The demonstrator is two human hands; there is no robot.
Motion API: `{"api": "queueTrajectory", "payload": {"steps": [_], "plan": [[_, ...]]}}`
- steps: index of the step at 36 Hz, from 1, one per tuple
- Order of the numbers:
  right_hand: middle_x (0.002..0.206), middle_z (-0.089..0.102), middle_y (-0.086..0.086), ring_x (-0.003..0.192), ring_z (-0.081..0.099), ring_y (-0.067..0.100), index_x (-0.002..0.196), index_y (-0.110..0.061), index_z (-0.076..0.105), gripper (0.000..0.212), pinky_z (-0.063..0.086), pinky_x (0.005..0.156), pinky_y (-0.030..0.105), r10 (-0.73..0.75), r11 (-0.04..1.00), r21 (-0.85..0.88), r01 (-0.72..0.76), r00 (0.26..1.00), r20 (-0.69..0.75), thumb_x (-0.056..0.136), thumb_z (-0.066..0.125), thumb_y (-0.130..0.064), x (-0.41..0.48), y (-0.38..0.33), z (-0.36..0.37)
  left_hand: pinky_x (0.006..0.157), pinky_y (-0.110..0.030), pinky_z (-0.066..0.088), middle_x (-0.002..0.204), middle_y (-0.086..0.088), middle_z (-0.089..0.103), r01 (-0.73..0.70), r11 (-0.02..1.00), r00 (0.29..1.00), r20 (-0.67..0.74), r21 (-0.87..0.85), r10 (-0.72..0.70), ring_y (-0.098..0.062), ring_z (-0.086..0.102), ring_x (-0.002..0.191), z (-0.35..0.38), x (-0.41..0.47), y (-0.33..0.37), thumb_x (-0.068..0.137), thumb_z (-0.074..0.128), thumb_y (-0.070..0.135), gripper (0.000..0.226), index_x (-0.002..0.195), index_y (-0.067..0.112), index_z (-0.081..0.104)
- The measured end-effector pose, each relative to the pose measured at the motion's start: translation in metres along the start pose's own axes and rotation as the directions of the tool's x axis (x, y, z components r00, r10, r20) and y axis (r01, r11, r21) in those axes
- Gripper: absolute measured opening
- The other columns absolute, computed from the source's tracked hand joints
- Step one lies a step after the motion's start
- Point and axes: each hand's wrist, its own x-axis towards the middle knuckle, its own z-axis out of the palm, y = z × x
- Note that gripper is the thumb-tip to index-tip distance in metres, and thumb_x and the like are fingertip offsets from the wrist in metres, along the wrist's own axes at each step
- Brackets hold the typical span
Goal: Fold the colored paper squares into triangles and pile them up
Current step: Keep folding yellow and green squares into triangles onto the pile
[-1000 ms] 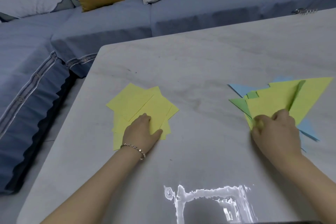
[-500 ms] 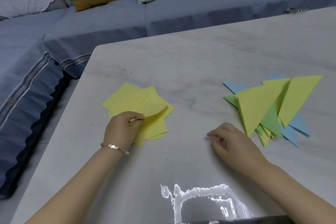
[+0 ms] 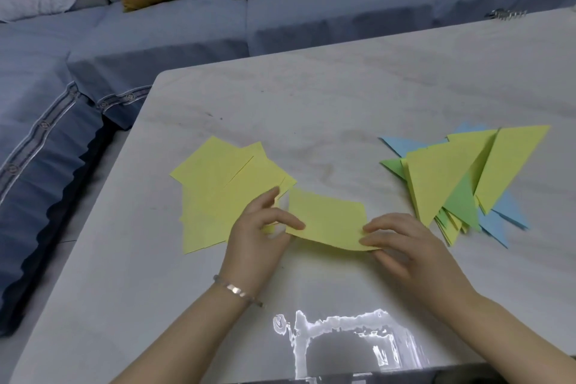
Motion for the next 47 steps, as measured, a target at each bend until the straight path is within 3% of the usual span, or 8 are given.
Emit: {"api": "queueTrajectory", "payload": {"steps": [3, 8, 14, 18, 24, 27, 32, 47], "plan": [[0.098, 0.061, -0.013, 0.095, 0.055, 0.007, 0.092, -0.031, 0.061, 0.022, 0.041, 0.084, 0.02, -0.017, 0.998, 0.07, 0.011, 0.996, 0.085, 0.095, 0.043, -0.043, -0.006, 0.0, 0.003, 0.066, -0.021, 0.046, 0.068, 0.003, 0.062, 0.359, 0.914, 0.933, 0.079, -0.189, -0.351, -0.019, 0.058, 0.085, 0.001, 0.004, -0.005, 0.079, 0.05, -0.013, 0.047, 0.054, 0.022, 0.07], [0.095, 0.065, -0.014, 0.095, 0.057, 0.007, 0.092, -0.03, 0.062, 0.02, 0.043, 0.08, 0.025, -0.095, 0.994, 0.068, 0.082, 0.971, 0.221, 0.095, 0.045, -0.041, -0.012, -0.005, 0.011, 0.041, -0.018, 0.042, 0.082, -0.013, 0.049, 0.658, 0.681, 0.753, 0.287, -0.32, -0.592, -0.02, 0.046, 0.052, -0.002, 0.016, -0.002, 0.085, 0.053, 0.016, 0.014, 0.093, 0.011, 0.063], [0.086, 0.064, -0.015, 0.086, 0.06, 0.007, 0.093, -0.031, 0.062, 0.021, 0.043, 0.074, 0.026, -0.144, 0.989, 0.076, 0.126, 0.941, 0.306, 0.095, 0.044, -0.042, -0.01, -0.017, 0.011, 0.066, -0.024, 0.05, 0.095, -0.005, 0.062, 0.431, 0.901, 0.873, 0.227, 0.057, -0.432, -0.013, 0.063, 0.073, 0.005, 0.034, -0.007, 0.071, 0.072, 0.014, 0.057, 0.121, 0.028, 0.048], [0.086, 0.062, -0.019, 0.08, 0.055, -0.005, 0.095, -0.032, 0.063, 0.026, 0.04, 0.073, 0.01, -0.016, 0.98, 0.199, -0.026, 0.978, 0.206, 0.091, 0.045, -0.051, -0.003, -0.025, 0.007, 0.053, -0.015, 0.034, 0.06, -0.001, 0.049, 0.168, 0.977, 0.942, 0.271, 0.135, -0.199, -0.007, 0.044, 0.052, 0.017, 0.03, 0.0, 0.081, 0.06, 0.001, 0.03, 0.094, 0.028, 0.056], [0.103, 0.049, -0.021, 0.098, 0.05, -0.001, 0.088, -0.045, 0.067, 0.029, 0.034, 0.084, 0.007, 0.277, 0.921, 0.269, -0.28, 0.959, 0.051, 0.078, 0.05, -0.066, 0.006, -0.024, 0.002, 0.069, -0.018, 0.042, 0.075, 0.009, 0.062, 0.021, 0.998, 0.932, 0.361, 0.065, -0.043, -0.004, 0.055, 0.072, 0.028, 0.012, 0.013, 0.088, 0.057, 0.009, 0.017, 0.08, 0.023, 0.064], [0.11, 0.055, -0.024, 0.105, 0.049, -0.007, 0.075, -0.055, 0.067, 0.007, 0.032, 0.086, 0.003, 0.393, 0.875, 0.269, -0.404, 0.915, 0.095, 0.071, 0.067, -0.049, 0.011, -0.029, -0.001, 0.071, -0.012, 0.039, 0.083, 0.015, 0.06, -0.036, 0.997, 0.928, 0.372, 0.075, 0.006, -0.005, 0.054, 0.077, 0.031, 0.003, 0.016, 0.089, 0.056, 0.012, 0.017, 0.091, 0.02, 0.07], [0.077, 0.069, -0.009, 0.073, 0.062, 0.001, 0.063, -0.029, 0.072, 0.023, 0.043, 0.068, 0.012, 0.519, 0.729, 0.44, -0.525, 0.842, 0.145, 0.07, 0.076, -0.008, 0.014, -0.037, -0.002, 0.065, -0.009, 0.043, 0.069, 0.017, 0.063, 0.057, 0.998, 0.954, 0.297, -0.019, -0.048, 0.003, 0.057, 0.066, 0.034, -0.009, 0.019, 0.084, 0.063, 0.01, 0.018, 0.081, 0.026, 0.07], [0.041, 0.052, -0.01, 0.04, 0.046, -0.002, 0.056, -0.011, 0.061, 0.022, 0.032, 0.042, 0.006, 0.71, 0.568, 0.547, -0.615, 0.702, 0.051, 0.066, 0.079, -0.001, 0.021, -0.058, -0.004, 0.061, -0.004, 0.043, 0.052, 0.022, 0.063, 0.146, 0.979, 0.984, 0.125, -0.14, -0.129, 0.006, 0.059, 0.056, 0.04, -0.024, 0.022, 0.069, 0.077, 0.006, 0.032, 0.064, 0.036, 0.066]]}}
